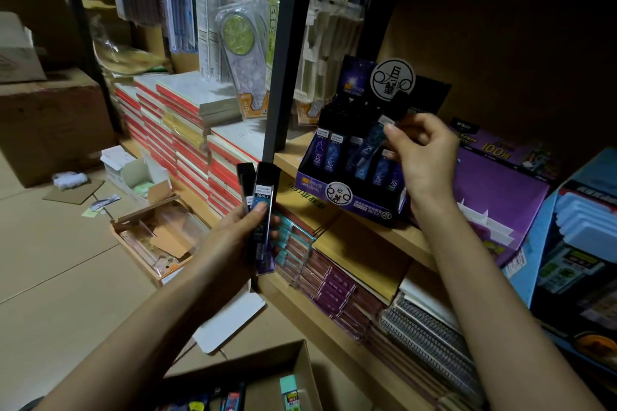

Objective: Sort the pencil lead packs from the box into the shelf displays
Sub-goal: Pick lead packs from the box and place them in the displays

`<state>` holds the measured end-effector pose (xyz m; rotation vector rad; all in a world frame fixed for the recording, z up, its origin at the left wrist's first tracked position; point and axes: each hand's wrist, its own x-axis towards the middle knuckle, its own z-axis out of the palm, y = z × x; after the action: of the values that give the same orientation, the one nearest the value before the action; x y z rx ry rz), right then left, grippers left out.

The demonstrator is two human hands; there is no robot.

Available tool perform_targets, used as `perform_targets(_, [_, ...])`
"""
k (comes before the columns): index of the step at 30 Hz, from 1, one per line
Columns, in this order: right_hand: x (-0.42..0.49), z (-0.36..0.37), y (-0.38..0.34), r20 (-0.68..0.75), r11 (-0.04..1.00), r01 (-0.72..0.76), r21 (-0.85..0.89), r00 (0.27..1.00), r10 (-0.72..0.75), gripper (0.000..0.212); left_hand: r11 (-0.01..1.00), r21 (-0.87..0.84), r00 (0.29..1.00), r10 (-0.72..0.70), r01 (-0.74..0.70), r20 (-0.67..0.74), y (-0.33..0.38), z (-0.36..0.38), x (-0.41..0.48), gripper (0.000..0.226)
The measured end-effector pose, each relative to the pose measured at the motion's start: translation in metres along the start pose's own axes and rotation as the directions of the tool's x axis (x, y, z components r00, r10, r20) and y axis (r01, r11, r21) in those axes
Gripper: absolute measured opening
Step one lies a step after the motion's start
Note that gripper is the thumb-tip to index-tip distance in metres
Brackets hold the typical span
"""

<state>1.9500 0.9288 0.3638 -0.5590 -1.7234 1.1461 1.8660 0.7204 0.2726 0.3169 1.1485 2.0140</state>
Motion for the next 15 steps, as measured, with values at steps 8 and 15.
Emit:
perform_targets(8, [0.0, 0.018, 0.037, 0.064, 0.961, 0.192, -0.199, 0.981, -0.183, 0.012, 0.996, 0.079, 0.999, 0.032, -0.029, -0.032, -0.006, 0.0, 0.005, 0.021])
perform_targets(15, [0.005, 0.026, 0.046, 0.031, 0.934, 0.163, -0.317, 0.986, -0.162, 0.014, 0.996, 0.083, 0.999, 0.038, -0.037, -0.013, -0.009, -0.003, 0.007, 0.021])
